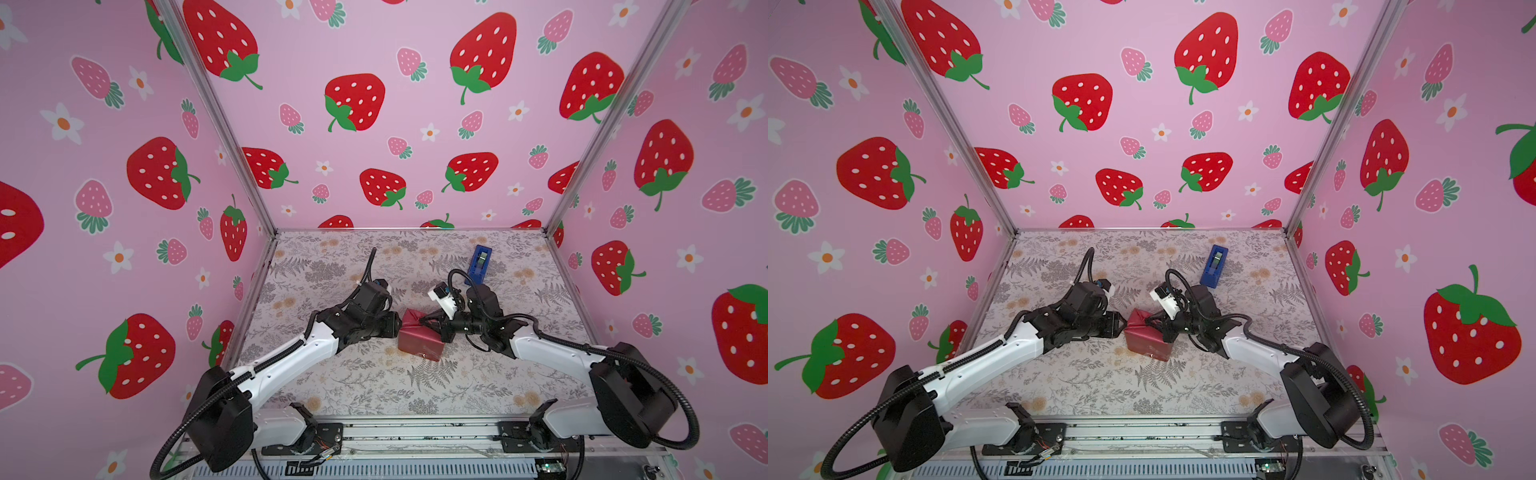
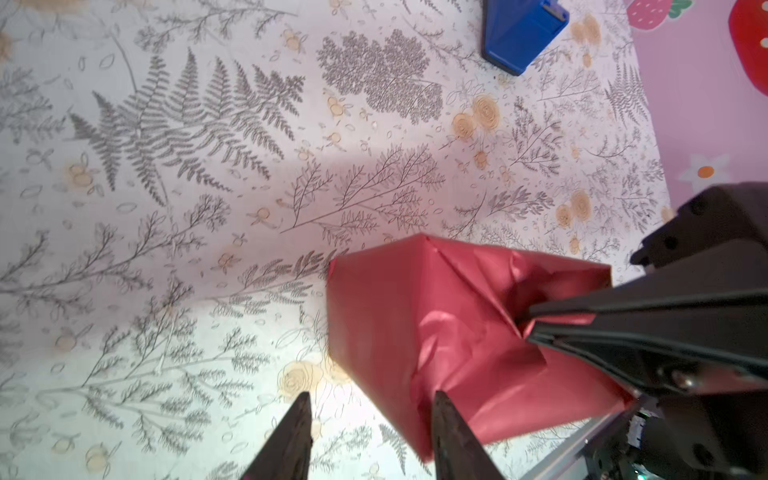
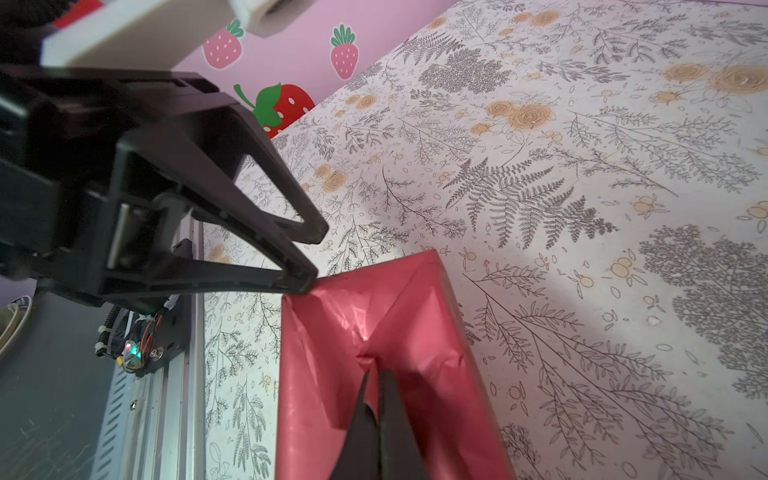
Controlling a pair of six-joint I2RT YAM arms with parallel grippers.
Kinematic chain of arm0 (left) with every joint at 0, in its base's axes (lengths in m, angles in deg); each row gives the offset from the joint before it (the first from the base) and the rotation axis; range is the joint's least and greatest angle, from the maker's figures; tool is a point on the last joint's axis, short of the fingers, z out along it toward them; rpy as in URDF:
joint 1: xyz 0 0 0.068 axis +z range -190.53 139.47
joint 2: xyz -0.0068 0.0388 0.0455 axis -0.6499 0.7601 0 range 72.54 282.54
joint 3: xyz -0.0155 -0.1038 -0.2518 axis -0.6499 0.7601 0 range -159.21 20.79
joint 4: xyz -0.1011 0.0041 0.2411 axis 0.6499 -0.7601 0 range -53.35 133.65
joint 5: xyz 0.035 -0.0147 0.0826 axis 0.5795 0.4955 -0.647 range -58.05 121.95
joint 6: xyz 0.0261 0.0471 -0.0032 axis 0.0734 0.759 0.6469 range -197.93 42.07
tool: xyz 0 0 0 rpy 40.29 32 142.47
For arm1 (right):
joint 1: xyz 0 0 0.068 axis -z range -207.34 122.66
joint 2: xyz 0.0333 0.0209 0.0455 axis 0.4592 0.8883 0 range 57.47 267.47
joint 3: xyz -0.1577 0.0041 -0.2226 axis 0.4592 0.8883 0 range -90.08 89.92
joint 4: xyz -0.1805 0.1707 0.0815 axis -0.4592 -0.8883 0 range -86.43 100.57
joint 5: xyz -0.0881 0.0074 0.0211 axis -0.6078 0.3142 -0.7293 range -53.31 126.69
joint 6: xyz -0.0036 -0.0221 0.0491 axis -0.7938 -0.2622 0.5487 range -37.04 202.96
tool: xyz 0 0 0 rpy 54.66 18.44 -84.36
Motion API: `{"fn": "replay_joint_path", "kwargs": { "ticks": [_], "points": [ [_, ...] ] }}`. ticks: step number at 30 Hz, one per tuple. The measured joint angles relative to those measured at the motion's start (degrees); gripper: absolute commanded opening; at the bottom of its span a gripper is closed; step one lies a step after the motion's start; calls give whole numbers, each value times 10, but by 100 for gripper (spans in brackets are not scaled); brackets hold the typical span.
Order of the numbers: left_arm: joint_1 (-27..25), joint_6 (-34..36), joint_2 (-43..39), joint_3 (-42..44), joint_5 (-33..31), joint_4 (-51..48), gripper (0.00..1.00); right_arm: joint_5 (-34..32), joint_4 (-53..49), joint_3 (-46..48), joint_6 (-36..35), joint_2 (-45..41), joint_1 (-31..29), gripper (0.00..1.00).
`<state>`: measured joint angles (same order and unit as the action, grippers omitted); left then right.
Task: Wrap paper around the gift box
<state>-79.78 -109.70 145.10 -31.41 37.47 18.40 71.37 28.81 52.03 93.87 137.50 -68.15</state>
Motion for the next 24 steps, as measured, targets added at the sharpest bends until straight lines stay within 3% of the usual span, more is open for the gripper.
{"fn": "replay_joint_path", "kwargs": {
  "ticks": [10, 24],
  "points": [
    [-46, -110, -25, 101, 97, 62, 38, 3, 1, 0, 11, 1, 0, 0],
    [-63, -195, 49, 105, 135, 201, 28, 5, -3, -3, 17, 2, -4, 0]
  ]
}}
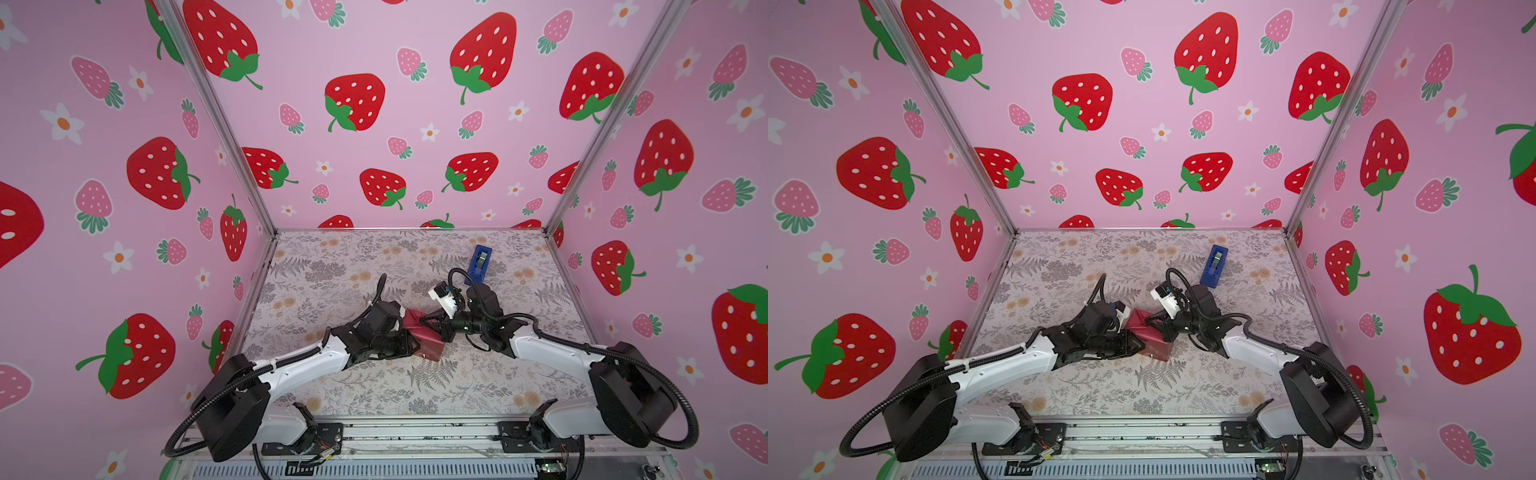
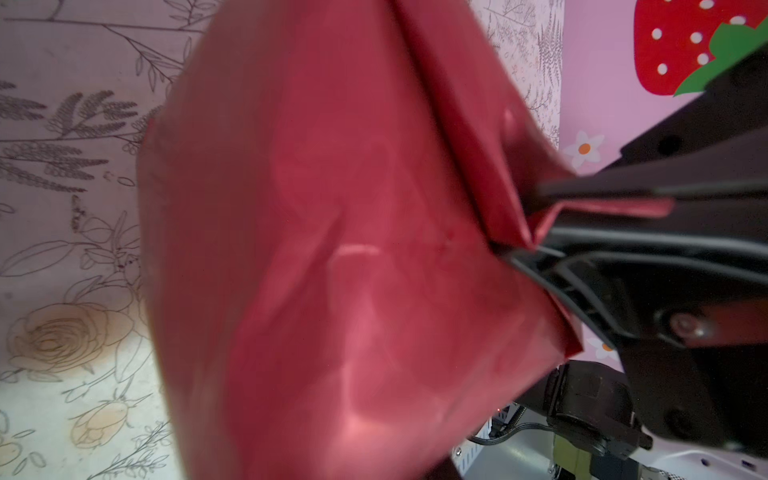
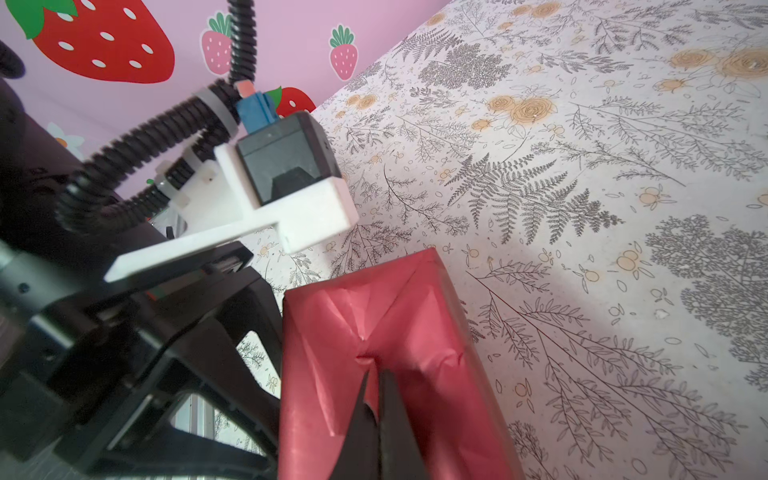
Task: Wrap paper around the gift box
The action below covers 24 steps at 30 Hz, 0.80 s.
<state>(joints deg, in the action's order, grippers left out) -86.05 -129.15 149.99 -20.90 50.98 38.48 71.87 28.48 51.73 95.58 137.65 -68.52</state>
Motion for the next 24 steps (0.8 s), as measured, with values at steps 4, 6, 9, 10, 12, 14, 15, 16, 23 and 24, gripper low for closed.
{"fn": "replay_joint_path", "kwargs": {
  "ticks": [4, 6, 9, 10, 12, 14, 15, 16, 23, 24],
  "points": [
    [-1, -21, 9, 0, -4, 7, 29, 0, -3, -1, 4, 0, -1, 0],
    [-1, -32, 9, 0, -9, 6, 29, 0, -5, -2, 7, 0, -3, 0],
    [-1, -45, 9, 0, -17, 2, 30, 0, -13, -5, 9, -2, -7, 0],
    [-3, -48, 9, 0, -21, -1, 30, 0, -16, -7, 9, -2, -8, 0],
    [-4, -53, 9, -3, -25, -11, 30, 0, -22, -8, 10, -5, -10, 0],
    [-4, -56, 11, -8, -28, -24, 30, 0, -26, -8, 12, -6, -11, 0],
    [-5, -56, 14, -12, -30, -29, 30, 0, -26, -8, 12, -7, -11, 0],
    [-5, -56, 18, -16, -30, -34, 30, -1, -26, -8, 12, -7, -11, 0],
    [-5, -57, 30, -24, -34, -59, 30, -3, -31, -9, 10, -4, -16, 0],
    [-5, -57, 31, -25, -36, -62, 30, -3, -33, -11, 9, -2, -16, 0]
  ]
}}
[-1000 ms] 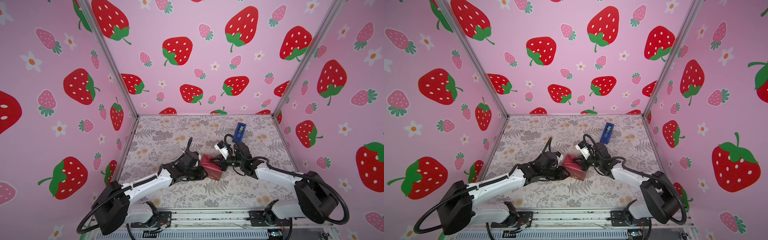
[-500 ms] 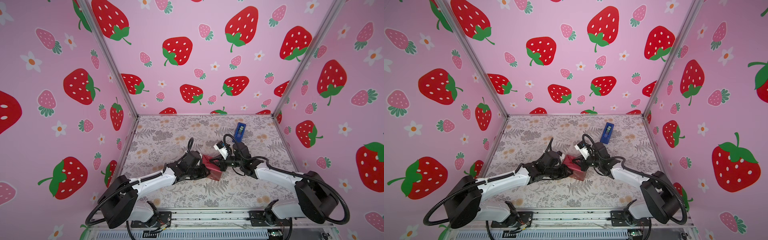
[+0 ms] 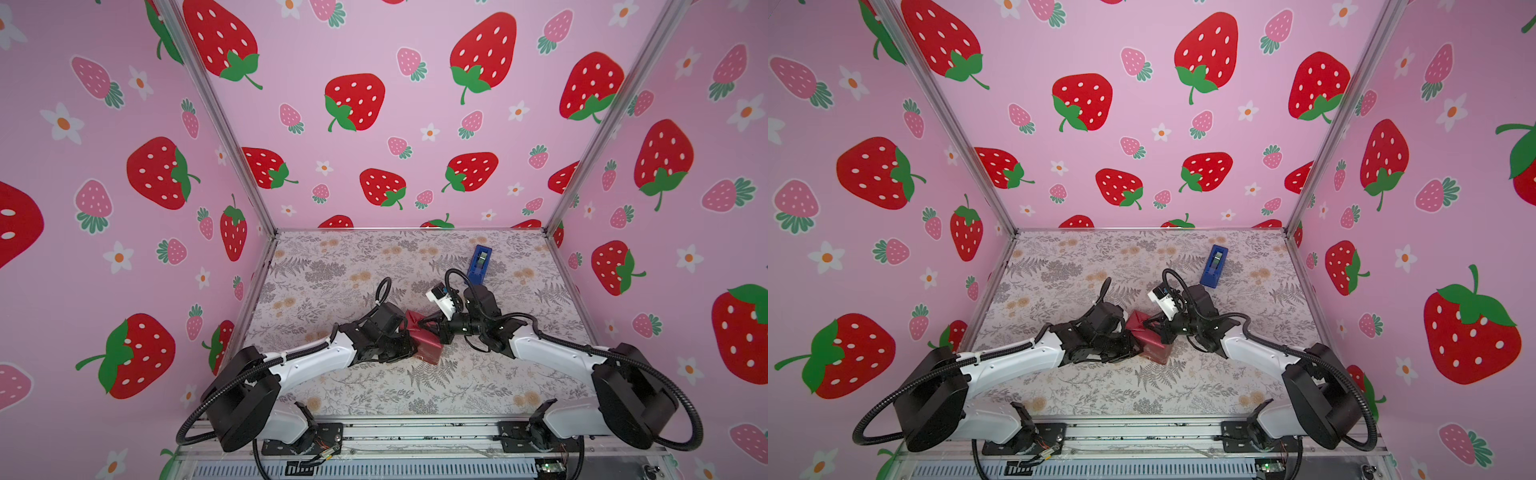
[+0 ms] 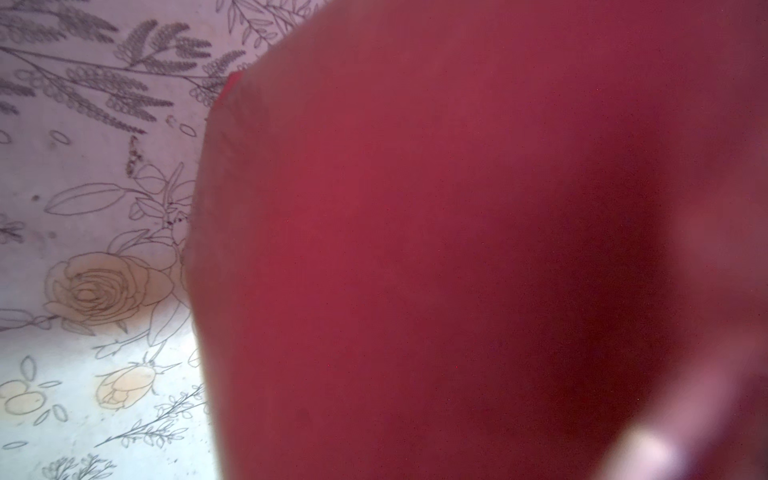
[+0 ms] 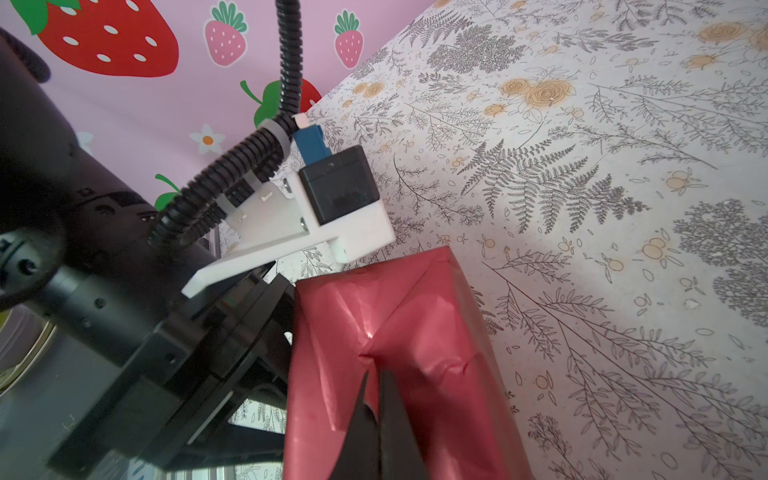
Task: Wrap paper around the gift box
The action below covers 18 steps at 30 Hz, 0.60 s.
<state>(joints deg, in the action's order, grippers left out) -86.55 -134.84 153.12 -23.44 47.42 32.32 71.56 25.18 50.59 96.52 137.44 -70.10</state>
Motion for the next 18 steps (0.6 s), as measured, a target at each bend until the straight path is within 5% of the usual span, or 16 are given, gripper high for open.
{"fn": "replay_joint_path", "kwargs": {
  "ticks": [14, 18],
  "points": [
    [21, 60, -82, -82, -68, -157, 35, -3, -22, -20, -15, 21, -3, 0],
    [48, 94, -110, -126, -77, -199, 50, -3, -26, -22, -19, 21, -3, 0]
  ]
}}
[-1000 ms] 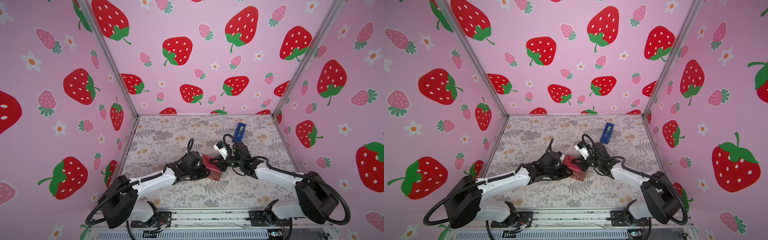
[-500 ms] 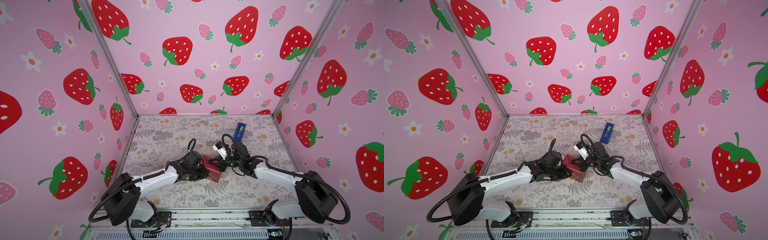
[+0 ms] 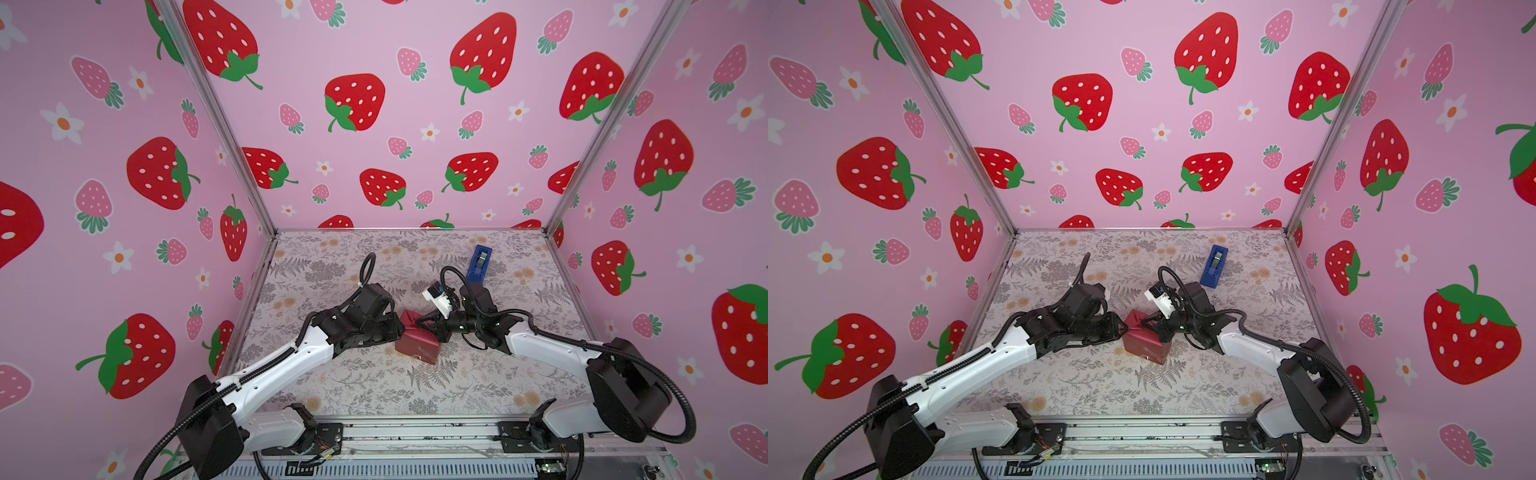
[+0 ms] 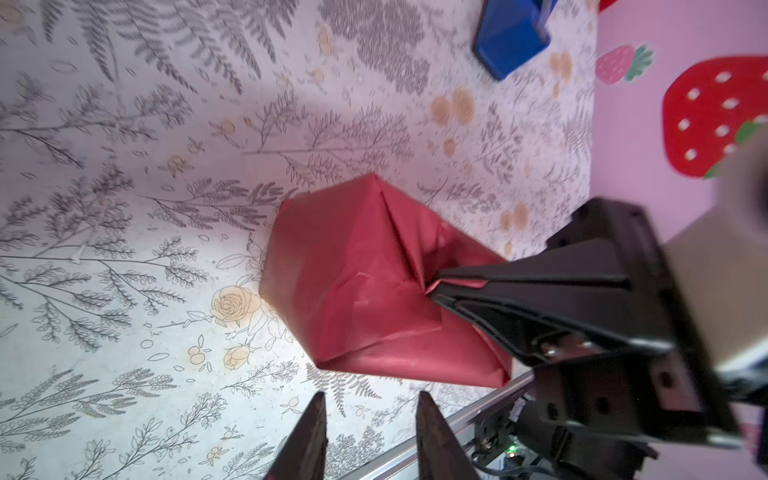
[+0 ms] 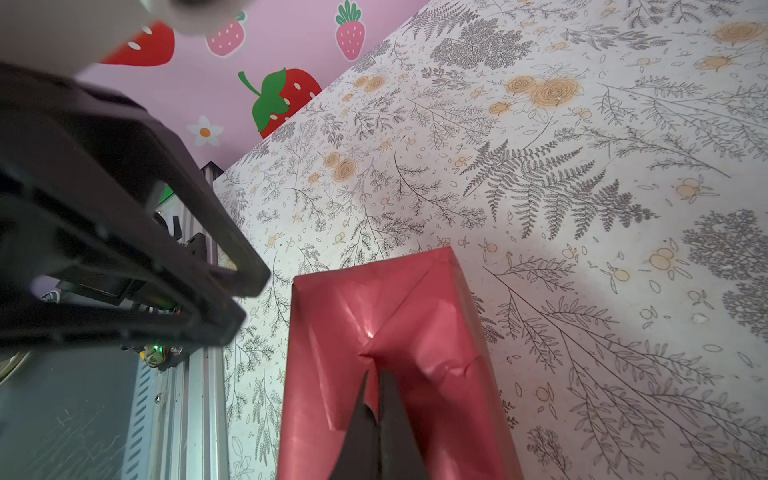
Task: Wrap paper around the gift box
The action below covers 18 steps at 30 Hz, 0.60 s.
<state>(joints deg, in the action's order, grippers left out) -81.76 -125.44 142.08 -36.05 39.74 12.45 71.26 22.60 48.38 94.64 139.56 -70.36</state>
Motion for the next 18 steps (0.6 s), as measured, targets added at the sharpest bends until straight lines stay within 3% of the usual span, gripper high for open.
{"fn": "replay_joint_path", "kwargs": {
  "ticks": [3, 8, 18],
  "points": [
    [30, 24, 0, -27, 13, -14, 60, 0, -4, -4, -2, 2, 0, 0],
    [64, 76, 62, -94, 36, -51, 66, 0, -5, -6, -5, 3, 0, 0],
    [82, 136, 200, -149, 105, -63, 66, 1, -5, -6, -7, 4, 0, 0]
  ]
}}
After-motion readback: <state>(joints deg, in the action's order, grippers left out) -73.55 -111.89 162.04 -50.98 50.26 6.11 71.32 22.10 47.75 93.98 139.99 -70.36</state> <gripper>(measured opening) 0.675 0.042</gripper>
